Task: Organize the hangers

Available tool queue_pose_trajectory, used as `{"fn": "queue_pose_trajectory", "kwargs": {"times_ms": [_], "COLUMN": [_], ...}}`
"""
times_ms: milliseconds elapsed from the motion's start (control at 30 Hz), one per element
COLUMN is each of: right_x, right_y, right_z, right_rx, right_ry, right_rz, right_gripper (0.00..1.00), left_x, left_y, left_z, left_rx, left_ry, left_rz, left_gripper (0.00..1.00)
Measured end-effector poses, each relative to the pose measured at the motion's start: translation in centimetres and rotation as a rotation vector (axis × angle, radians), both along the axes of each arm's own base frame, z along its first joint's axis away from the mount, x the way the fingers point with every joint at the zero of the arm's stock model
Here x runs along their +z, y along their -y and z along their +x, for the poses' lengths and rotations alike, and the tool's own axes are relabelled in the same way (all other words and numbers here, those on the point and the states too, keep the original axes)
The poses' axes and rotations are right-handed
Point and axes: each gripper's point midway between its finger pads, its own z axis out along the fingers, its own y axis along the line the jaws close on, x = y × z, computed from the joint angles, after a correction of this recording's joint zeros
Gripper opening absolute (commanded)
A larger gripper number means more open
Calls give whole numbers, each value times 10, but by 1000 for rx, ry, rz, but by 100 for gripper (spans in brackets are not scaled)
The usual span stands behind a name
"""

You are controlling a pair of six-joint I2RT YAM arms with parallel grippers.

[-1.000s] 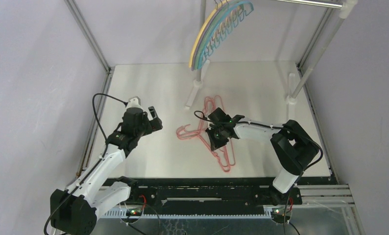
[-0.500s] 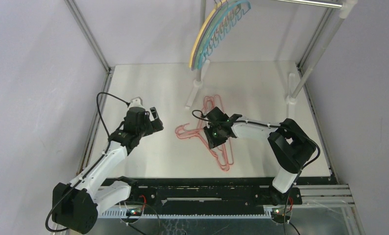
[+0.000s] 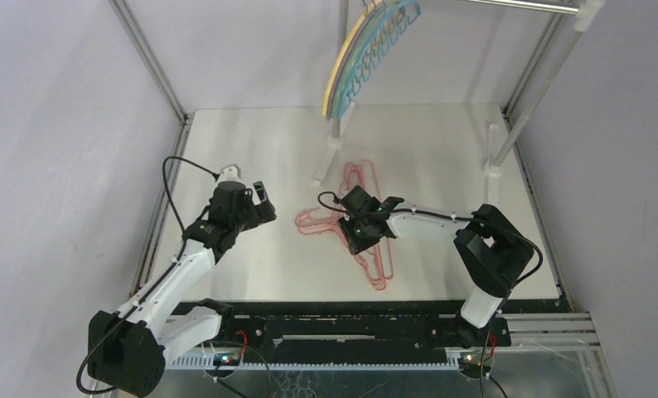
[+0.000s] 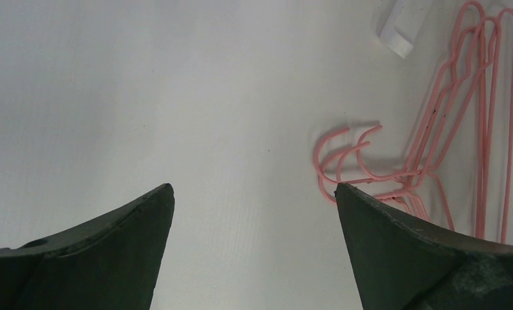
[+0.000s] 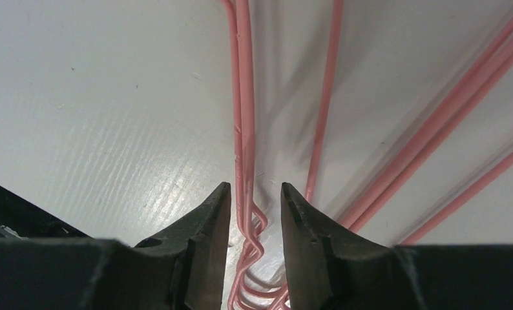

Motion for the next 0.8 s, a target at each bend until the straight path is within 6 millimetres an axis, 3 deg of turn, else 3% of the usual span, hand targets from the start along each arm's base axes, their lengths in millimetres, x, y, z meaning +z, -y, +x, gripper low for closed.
{"fn": "queue_pose_trajectory", "kwargs": {"times_ms": [267,500,800], "right_x": [16,3,-9], "right_y": [-2,-8,-6], "right_z": [6,10,10], "right_rx": [-9,-3,-9], "right_ry": [53,19,-34], "right_rz": [9,-14,-20], "right_gripper": [41,36,19], "left_x": [7,8,7], "left_y": [-2,-3,-3], "left_z": [0,0,0], "left_rx": [12,15,15], "left_ry": [26,30,27], "left_rz": [-2,-1,1], "left_gripper": [99,99,99]}}
